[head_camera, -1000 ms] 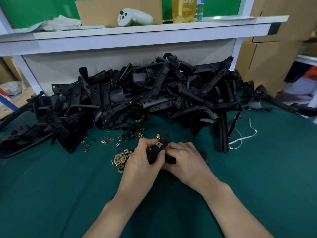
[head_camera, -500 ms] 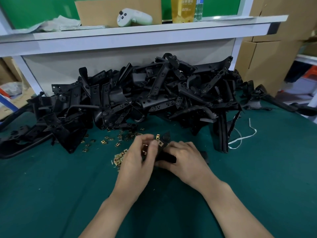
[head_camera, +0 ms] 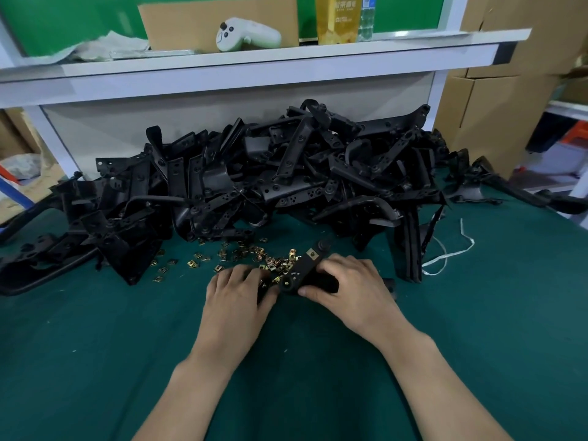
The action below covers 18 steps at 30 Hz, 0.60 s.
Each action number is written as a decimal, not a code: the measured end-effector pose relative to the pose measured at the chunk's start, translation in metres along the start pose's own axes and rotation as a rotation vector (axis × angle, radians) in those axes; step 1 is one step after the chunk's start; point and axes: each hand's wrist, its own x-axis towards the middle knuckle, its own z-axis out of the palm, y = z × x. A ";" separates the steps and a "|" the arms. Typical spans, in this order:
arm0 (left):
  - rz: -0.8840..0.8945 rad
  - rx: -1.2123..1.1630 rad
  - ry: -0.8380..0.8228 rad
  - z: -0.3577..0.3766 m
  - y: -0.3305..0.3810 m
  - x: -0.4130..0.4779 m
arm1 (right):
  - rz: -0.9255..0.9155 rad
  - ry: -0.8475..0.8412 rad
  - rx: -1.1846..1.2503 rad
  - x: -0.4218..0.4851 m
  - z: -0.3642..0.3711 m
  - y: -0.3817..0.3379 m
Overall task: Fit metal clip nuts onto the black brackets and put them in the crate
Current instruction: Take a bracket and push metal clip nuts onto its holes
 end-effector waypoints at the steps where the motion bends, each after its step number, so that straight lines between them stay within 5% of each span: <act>1: -0.002 -0.002 0.003 0.000 0.000 0.000 | -0.002 -0.002 0.002 0.000 0.000 0.000; 14: 0.074 -0.058 0.135 -0.002 0.000 0.001 | -0.007 -0.021 0.007 -0.001 -0.001 0.000; 18: 0.028 -0.264 0.252 -0.004 0.003 0.001 | -0.013 -0.012 0.015 -0.001 -0.001 0.000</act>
